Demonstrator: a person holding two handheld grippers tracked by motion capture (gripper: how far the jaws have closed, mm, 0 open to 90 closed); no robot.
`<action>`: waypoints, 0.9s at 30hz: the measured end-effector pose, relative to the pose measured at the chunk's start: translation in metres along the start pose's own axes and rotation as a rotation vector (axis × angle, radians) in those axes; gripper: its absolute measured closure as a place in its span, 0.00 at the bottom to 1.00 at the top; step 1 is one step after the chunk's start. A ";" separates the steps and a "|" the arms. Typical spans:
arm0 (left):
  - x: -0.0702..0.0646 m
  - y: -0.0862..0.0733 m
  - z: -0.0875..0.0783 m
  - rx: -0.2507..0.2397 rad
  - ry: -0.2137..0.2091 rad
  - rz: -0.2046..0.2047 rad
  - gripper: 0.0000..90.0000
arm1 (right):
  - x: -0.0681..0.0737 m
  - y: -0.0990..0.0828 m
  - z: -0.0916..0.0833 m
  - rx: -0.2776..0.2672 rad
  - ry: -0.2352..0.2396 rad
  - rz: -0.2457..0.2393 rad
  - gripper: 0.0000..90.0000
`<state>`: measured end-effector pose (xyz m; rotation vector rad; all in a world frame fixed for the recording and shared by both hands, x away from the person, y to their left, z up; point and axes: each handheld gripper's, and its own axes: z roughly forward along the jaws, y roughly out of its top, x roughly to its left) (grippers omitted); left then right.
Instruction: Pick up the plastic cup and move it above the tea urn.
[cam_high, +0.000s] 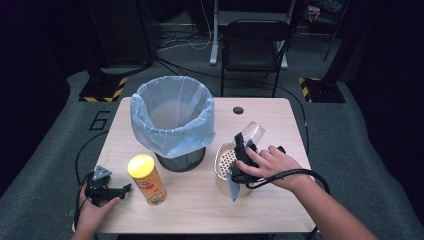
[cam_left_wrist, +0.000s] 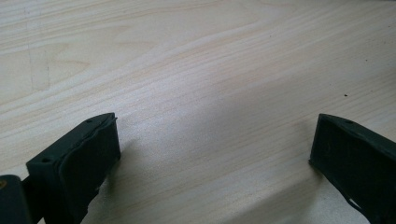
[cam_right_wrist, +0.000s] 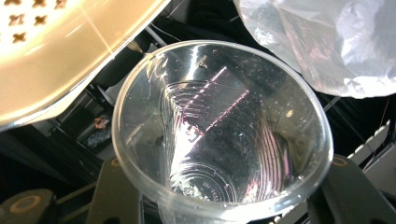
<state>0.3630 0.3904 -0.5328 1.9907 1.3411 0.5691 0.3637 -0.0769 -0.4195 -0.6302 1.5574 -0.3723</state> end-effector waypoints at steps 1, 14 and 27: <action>0.000 0.000 0.000 0.000 0.000 0.000 0.01 | 0.001 0.000 0.000 0.006 -0.006 0.019 0.52; 0.000 0.000 0.000 0.000 0.000 0.000 0.01 | -0.010 -0.016 0.003 0.015 -0.148 0.496 0.52; 0.000 0.000 0.000 0.000 0.000 0.001 0.01 | -0.019 -0.067 0.001 -0.362 0.118 1.769 0.50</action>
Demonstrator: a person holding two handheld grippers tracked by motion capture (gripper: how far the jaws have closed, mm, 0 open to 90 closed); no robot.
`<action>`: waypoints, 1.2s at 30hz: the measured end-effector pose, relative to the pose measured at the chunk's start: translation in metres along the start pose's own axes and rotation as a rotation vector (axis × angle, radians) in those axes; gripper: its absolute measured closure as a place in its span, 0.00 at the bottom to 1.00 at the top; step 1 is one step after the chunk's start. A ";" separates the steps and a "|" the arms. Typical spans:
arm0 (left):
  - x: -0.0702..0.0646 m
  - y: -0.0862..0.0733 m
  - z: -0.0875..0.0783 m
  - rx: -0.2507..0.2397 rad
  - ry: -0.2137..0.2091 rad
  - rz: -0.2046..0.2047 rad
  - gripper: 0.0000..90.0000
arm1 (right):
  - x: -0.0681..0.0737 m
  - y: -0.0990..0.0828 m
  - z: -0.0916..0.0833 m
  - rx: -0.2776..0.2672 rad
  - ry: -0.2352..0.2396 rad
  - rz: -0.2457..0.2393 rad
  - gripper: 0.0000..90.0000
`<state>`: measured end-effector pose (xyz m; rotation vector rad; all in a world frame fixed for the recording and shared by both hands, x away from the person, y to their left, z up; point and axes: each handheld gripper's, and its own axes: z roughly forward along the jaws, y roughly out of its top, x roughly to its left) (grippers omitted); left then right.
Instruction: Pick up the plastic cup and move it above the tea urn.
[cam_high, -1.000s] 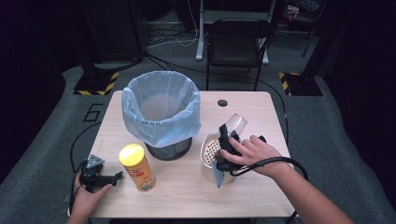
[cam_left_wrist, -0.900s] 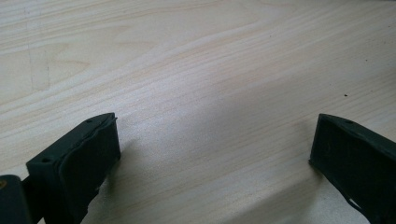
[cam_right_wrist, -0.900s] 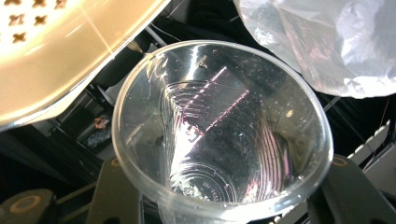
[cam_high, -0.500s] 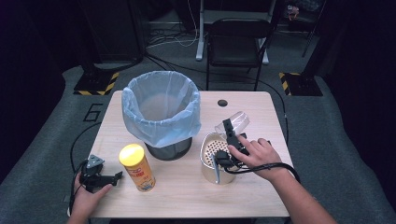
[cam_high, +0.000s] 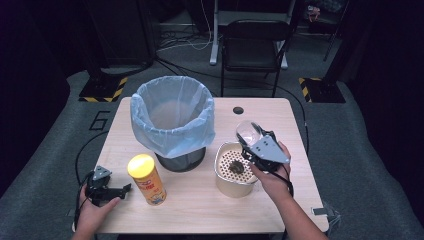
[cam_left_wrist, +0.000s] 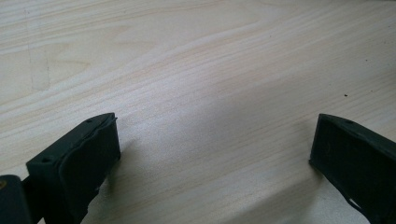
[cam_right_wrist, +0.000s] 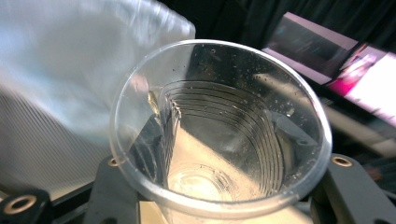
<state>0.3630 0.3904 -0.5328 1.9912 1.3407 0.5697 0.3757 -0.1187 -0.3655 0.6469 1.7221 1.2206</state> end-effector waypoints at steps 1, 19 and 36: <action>0.000 0.000 0.000 0.000 0.000 -0.001 0.01 | -0.004 0.000 0.000 -0.010 0.026 0.068 0.50; 0.000 0.000 0.000 0.000 0.004 -0.005 0.01 | -0.029 0.015 -0.001 -0.049 0.314 0.426 0.50; 0.000 0.000 0.000 0.000 0.005 -0.003 0.01 | -0.042 0.085 0.004 -0.022 0.287 0.296 0.50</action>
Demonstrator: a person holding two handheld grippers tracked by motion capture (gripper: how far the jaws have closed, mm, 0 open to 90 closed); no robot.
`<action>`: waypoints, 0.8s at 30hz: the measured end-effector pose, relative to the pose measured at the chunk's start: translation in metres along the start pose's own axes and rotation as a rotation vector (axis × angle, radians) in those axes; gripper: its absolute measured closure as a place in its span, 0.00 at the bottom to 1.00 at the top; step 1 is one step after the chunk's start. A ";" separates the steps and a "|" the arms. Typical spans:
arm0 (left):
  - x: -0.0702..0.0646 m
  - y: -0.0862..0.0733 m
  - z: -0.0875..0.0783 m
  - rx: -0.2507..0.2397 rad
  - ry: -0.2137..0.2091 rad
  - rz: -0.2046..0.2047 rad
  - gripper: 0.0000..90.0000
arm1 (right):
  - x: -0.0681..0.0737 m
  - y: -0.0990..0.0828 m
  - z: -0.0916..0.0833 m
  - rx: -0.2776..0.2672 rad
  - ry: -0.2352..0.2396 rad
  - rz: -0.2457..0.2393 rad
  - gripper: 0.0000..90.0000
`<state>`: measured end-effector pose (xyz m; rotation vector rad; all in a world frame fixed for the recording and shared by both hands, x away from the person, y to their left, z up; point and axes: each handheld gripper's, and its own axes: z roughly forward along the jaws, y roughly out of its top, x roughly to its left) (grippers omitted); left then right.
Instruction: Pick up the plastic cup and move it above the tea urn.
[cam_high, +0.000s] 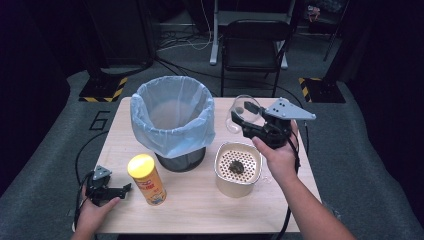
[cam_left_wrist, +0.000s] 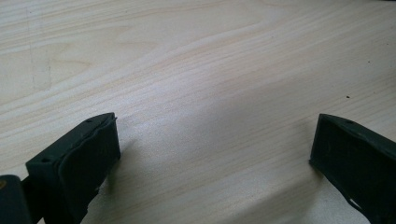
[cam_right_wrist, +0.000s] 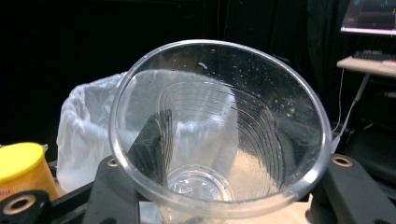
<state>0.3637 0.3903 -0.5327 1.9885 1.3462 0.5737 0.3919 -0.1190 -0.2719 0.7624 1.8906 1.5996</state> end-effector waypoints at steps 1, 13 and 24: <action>0.000 0.000 0.000 0.000 0.000 0.000 0.01 | 0.002 0.006 0.002 -0.004 0.002 -0.005 0.50; 0.000 0.001 -0.001 0.020 -0.008 0.001 0.00 | 0.020 0.049 0.050 -0.020 0.059 -0.044 0.50; 0.000 0.000 -0.001 0.021 -0.010 0.007 0.00 | 0.045 0.062 0.103 0.008 0.125 -0.052 0.49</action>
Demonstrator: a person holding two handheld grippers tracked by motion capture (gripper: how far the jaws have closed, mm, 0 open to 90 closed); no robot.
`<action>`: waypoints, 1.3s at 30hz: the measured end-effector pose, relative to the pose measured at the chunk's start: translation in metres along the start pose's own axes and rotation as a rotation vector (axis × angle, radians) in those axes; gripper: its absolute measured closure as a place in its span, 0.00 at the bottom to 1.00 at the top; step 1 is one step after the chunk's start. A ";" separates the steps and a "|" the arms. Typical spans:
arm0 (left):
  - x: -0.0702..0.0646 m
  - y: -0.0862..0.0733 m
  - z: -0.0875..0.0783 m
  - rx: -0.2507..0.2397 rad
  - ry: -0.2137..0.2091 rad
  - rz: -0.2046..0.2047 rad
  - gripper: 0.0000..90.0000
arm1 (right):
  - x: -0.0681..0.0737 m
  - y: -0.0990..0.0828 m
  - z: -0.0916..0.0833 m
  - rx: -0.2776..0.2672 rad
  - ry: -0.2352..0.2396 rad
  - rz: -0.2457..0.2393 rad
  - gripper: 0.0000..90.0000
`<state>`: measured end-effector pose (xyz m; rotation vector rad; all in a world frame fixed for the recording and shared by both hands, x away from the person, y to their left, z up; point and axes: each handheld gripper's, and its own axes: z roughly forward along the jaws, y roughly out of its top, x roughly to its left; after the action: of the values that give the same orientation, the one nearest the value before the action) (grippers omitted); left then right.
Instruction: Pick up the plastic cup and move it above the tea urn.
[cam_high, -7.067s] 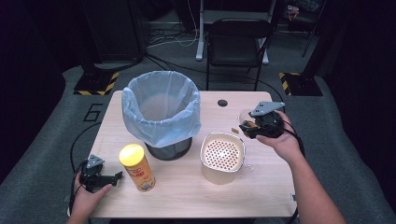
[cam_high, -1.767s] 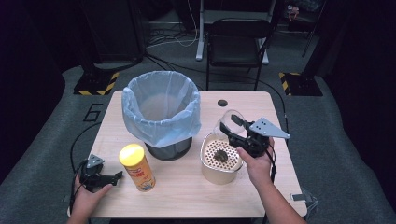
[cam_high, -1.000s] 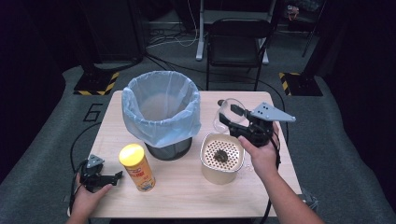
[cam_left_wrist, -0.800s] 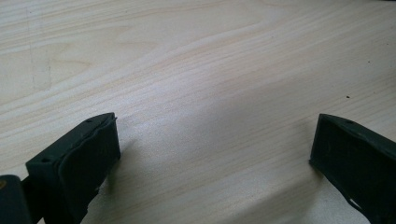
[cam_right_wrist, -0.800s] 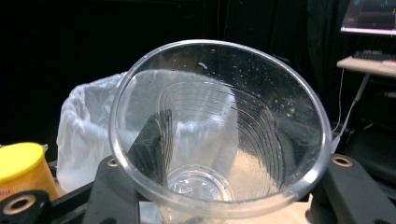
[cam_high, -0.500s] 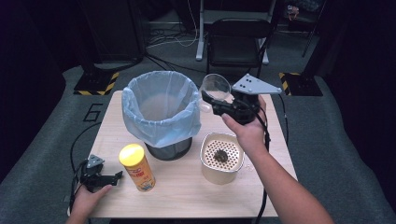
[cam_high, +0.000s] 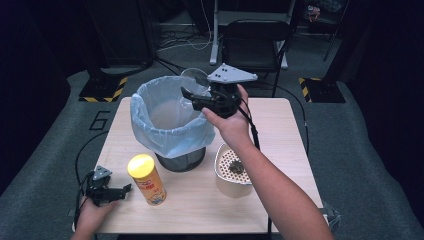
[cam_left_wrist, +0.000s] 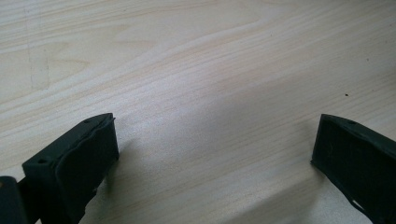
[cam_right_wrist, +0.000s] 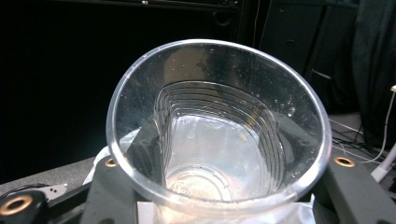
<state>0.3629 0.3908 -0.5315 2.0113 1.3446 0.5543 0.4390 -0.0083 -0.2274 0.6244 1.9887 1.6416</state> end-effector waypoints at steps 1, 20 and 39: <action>0.000 0.000 0.000 0.006 -0.001 0.008 0.00 | 0.000 -0.001 0.005 0.002 0.002 0.004 0.49; 0.000 -0.001 0.001 -0.019 0.002 -0.006 0.00 | -0.002 -0.016 0.061 0.130 -0.036 0.003 0.48; -0.001 0.002 -0.005 -0.008 -0.025 -0.074 0.00 | 0.004 -0.013 0.068 0.209 -0.009 0.018 0.17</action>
<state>0.3604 0.3907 -0.5265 1.9474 1.3941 0.4984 0.4781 0.0440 -0.2514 0.7255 2.1715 1.4493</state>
